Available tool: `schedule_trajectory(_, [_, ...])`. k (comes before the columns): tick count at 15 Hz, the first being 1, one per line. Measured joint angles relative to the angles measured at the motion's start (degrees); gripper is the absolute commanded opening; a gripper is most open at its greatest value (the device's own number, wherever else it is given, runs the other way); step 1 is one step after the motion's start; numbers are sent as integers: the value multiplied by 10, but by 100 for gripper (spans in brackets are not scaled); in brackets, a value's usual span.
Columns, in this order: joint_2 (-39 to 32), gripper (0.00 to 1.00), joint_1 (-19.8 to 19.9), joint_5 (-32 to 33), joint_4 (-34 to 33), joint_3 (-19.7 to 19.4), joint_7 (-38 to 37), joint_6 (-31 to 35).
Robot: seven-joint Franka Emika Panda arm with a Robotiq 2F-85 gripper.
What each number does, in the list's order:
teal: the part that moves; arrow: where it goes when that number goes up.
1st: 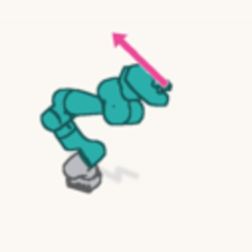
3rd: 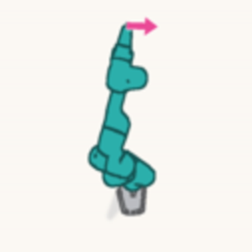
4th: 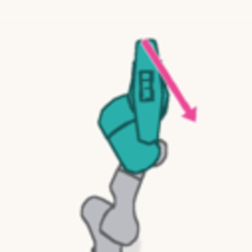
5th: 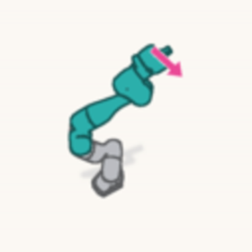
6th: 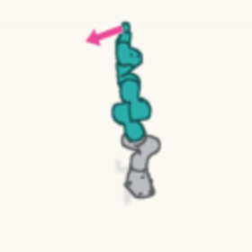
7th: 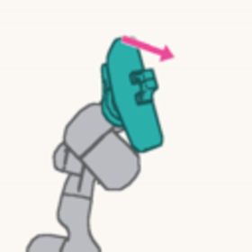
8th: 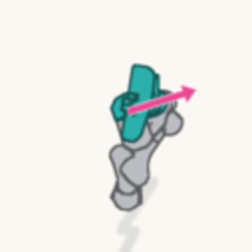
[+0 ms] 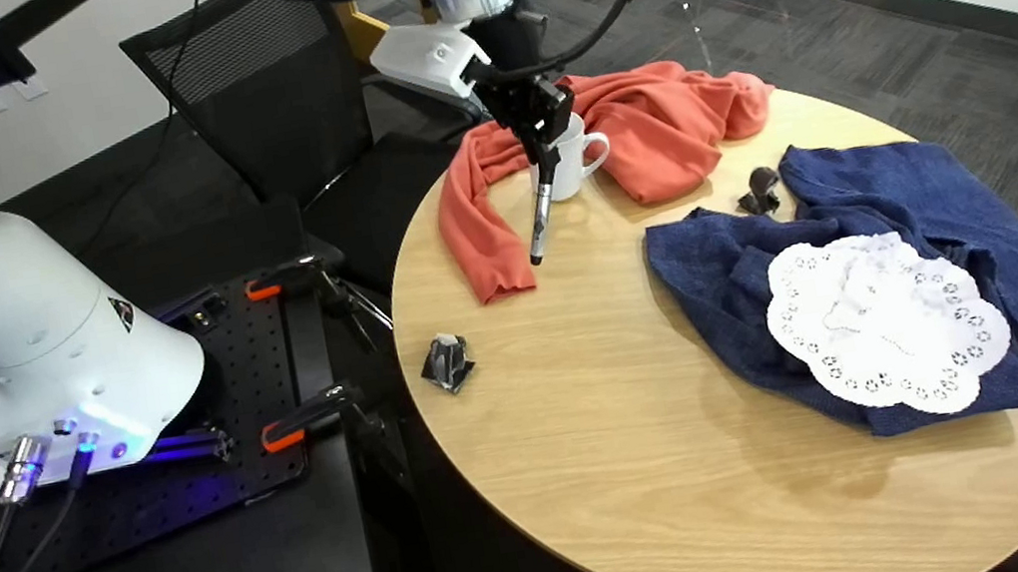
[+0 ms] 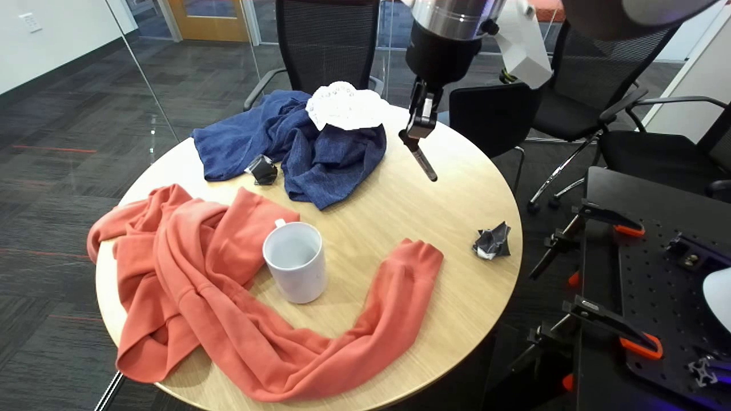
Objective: Remove the marker from the cup and put it on the table
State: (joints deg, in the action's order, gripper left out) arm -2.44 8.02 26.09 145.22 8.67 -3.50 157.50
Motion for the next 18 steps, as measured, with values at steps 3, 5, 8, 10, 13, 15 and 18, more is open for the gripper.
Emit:
schedule_trajectory(3, [-20, 5, -4, 63, -1, 0, -72, -19])
schedule_trajectory(5, [-42, 5, -4, 99, -4, -1, -108, -18])
schedule_trajectory(8, [-81, 5, -4, 142, -11, -9, -147, -12])
schedule_trajectory(10, [-109, 5, -4, 159, -20, -15, -161, -3])
schedule_trajectory(13, [-151, 5, -4, 161, -35, -23, -161, 9])
schedule_trajectory(15, [-175, 5, -4, 161, -46, -25, -161, 11])
schedule_trajectory(18, [-204, 48, -3, 160, -61, -25, -161, 11])
